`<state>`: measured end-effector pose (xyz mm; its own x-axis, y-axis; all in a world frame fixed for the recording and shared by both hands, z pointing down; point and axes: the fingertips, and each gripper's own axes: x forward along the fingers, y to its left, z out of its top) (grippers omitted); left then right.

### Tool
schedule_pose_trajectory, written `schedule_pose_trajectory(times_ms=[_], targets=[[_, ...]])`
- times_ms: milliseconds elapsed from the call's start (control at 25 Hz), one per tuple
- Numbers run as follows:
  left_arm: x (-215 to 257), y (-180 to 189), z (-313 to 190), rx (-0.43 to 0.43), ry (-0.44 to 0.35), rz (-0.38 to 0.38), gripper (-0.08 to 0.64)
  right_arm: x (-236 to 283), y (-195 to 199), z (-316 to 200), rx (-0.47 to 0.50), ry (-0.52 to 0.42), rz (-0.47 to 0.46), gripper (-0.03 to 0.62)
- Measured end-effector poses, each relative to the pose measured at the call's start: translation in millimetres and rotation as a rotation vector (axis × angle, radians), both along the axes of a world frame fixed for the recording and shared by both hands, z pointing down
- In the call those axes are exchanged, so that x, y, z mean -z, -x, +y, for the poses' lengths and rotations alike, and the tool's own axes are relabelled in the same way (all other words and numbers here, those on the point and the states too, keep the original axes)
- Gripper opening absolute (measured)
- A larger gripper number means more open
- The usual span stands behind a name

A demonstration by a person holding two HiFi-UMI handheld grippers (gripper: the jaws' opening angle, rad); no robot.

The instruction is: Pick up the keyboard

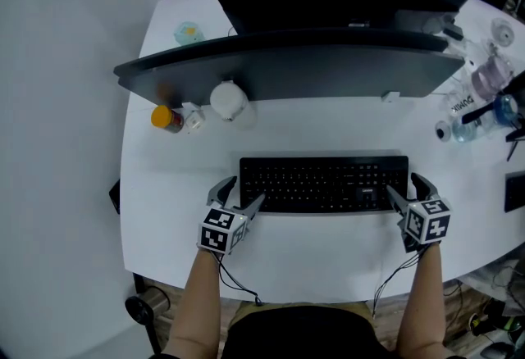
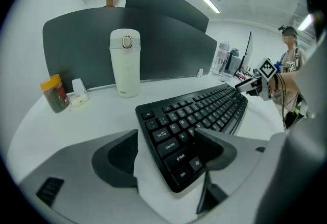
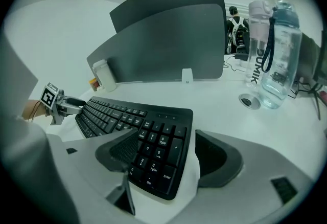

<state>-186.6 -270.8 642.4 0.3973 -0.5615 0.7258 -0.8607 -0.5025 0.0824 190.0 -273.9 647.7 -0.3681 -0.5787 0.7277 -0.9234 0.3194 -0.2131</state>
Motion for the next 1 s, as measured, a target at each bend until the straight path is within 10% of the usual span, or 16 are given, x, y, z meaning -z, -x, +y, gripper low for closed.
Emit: schedule_pose_trajectory(times_ms=[1000], targets=[[-15,4,9,0.067,0.195,0.097,0.36,-23,3,3,0.012,0.154,-0.125,0.316]])
